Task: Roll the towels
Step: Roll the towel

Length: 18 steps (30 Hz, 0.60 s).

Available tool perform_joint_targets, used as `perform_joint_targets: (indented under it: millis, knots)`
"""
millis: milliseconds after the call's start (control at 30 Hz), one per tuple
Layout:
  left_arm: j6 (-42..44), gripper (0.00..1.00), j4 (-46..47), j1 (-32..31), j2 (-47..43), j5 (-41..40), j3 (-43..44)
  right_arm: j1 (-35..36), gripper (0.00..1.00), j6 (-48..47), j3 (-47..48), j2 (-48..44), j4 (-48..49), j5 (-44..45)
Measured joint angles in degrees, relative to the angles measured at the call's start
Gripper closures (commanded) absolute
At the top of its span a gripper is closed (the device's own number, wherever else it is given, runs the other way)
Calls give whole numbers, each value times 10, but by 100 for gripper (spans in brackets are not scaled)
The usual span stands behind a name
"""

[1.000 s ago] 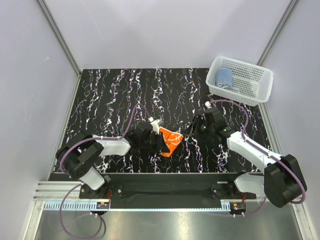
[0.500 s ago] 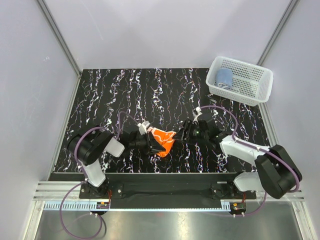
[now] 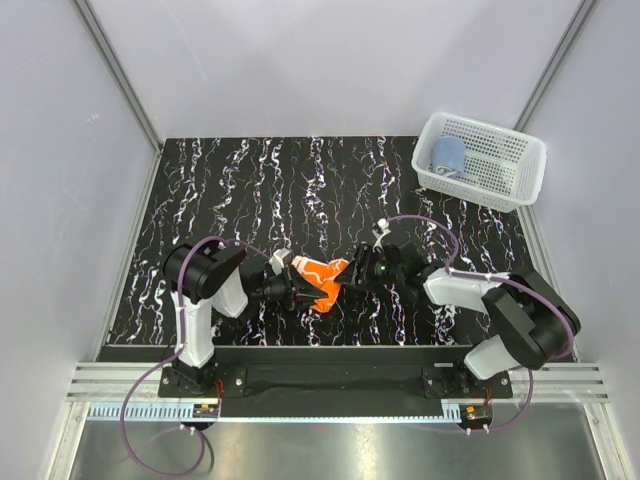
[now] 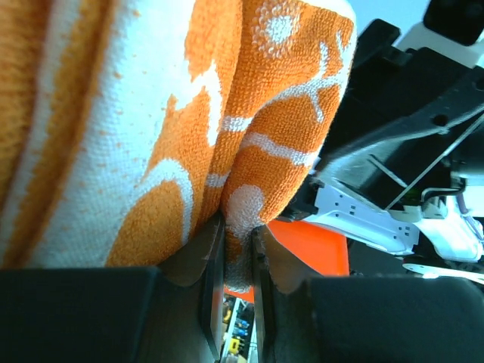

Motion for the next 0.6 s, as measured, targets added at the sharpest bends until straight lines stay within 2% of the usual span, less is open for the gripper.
perform_joint_targets:
  millis: [300, 433, 467, 533, 600]
  knots:
    - [-16, 100, 8, 4, 2, 2, 0, 29, 45, 14, 15, 97, 66, 5]
    - [-17, 100, 9, 5, 2, 5, 0, 40, 53, 21, 20, 115, 94, 10]
    - [-17, 100, 9, 6, 2, 7, 0, 40, 59, 23, 20, 117, 99, 11]
    - [-17, 96, 8, 6, 2, 8, 0, 42, 69, 27, 20, 118, 102, 14]
    - [-15, 79, 8, 6, 2, 8, -1, 44, 77, 28, 24, 118, 96, 17]
